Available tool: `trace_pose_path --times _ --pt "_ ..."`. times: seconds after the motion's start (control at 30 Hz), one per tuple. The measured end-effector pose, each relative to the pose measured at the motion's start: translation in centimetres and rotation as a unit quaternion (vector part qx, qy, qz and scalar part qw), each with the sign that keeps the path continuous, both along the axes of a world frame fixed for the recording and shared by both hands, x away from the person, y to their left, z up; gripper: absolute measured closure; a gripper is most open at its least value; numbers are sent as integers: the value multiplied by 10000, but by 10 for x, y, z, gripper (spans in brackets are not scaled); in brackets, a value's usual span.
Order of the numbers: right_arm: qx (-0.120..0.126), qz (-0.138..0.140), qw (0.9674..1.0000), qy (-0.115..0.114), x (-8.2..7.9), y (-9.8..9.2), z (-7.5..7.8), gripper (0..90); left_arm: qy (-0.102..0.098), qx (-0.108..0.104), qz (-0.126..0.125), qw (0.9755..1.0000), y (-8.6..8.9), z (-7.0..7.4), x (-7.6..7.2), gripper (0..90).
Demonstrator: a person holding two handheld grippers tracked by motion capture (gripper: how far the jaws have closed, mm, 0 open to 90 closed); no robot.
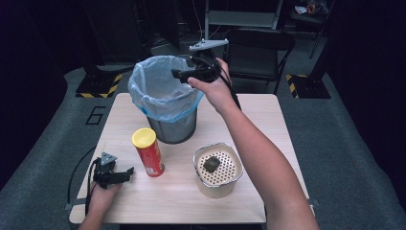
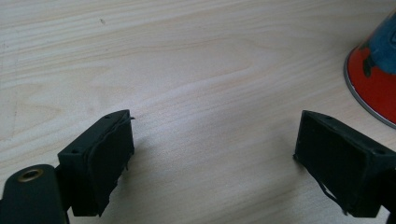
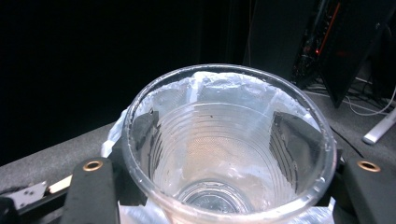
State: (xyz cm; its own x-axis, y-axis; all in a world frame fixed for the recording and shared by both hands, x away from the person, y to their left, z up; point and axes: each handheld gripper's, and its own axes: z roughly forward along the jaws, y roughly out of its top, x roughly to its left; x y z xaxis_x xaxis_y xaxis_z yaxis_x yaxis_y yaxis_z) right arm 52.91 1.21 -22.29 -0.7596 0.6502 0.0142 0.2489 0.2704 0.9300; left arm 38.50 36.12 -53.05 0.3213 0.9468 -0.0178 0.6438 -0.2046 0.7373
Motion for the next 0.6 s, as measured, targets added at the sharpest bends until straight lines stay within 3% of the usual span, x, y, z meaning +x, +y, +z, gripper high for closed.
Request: trace_pose_path --times 0.13,0.3,0.4,0.6 --pt "-18 -138 9999 101 8 15 -7 329 42 16 -14 10000 0 1 0 111" --pt "-192 -238 9995 41 15 25 -10 317 43 15 -14 10000 0 1 0 111" --pt "-87 -281 9995 102 18 31 -10 305 41 11 -9 10000 0 1 0 111" --pt "-145 -284 9994 162 22 41 -14 298 44 5 18 10000 0 1 0 112"
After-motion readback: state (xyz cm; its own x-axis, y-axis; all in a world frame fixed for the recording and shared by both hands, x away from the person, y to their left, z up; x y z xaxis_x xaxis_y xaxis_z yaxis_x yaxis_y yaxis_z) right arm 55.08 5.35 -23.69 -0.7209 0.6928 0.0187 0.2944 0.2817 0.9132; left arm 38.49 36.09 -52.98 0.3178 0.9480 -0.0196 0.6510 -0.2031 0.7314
